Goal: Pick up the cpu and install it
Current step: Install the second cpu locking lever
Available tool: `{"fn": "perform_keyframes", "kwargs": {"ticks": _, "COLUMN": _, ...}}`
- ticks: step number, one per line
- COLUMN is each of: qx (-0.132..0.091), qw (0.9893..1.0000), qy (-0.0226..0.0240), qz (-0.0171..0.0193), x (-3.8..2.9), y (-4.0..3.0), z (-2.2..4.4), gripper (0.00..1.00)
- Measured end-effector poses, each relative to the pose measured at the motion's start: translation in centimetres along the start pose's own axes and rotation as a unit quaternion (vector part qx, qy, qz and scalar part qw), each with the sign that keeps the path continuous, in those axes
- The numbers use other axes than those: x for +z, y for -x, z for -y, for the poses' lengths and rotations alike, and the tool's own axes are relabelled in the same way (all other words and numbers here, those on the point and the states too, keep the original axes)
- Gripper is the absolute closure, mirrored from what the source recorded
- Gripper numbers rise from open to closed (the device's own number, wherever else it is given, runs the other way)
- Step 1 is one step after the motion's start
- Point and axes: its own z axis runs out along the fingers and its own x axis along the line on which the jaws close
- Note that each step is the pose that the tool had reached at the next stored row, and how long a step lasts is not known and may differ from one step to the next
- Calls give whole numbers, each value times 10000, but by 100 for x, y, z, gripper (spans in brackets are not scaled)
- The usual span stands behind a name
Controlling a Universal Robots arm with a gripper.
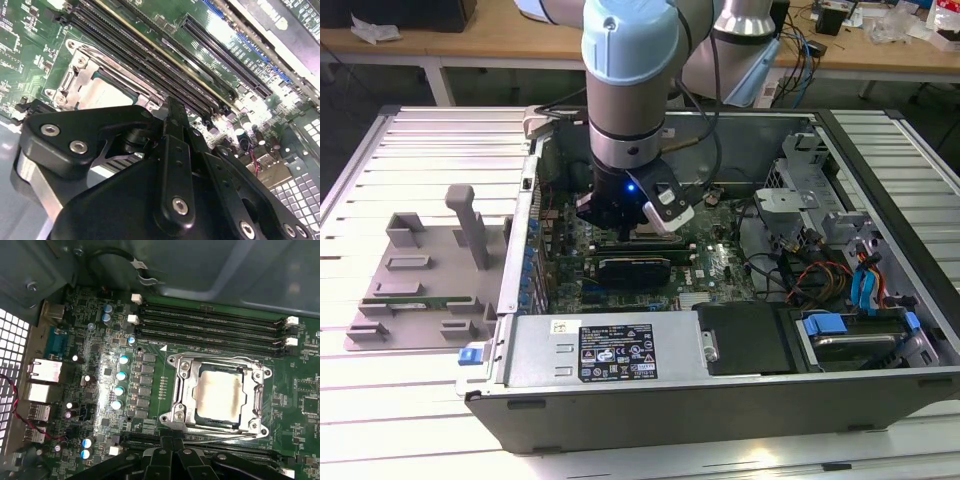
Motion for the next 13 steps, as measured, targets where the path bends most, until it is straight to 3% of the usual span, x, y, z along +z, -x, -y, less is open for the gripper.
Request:
{"fn": "perform_keyframes", "kwargs": {"ticks": 3, "qx": 2, "qw": 10000, "qy": 73, "qz": 0, "x": -1, "y": 10, "z": 17, "gripper": 89}}
{"fn": "perform_keyframes", "kwargs": {"ticks": 8, "qx": 29, "qw": 9999, "qy": 102, "qz": -41, "x": -1, "y": 23, "z": 66, "gripper": 89}}
{"fn": "perform_keyframes", "kwargs": {"ticks": 10, "qx": 47, "qw": 9996, "qy": 270, "qz": -23, "x": 6, "y": 21, "z": 85, "gripper": 89}}
{"fn": "perform_keyframes", "kwargs": {"ticks": 11, "qx": 75, "qw": 9995, "qy": 301, "qz": -38, "x": 19, "y": 18, "z": 105, "gripper": 89}}
{"fn": "perform_keyframes", "kwargs": {"ticks": 13, "qx": 111, "qw": 9994, "qy": 323, "qz": -56, "x": 42, "y": 15, "z": 120, "gripper": 89}}
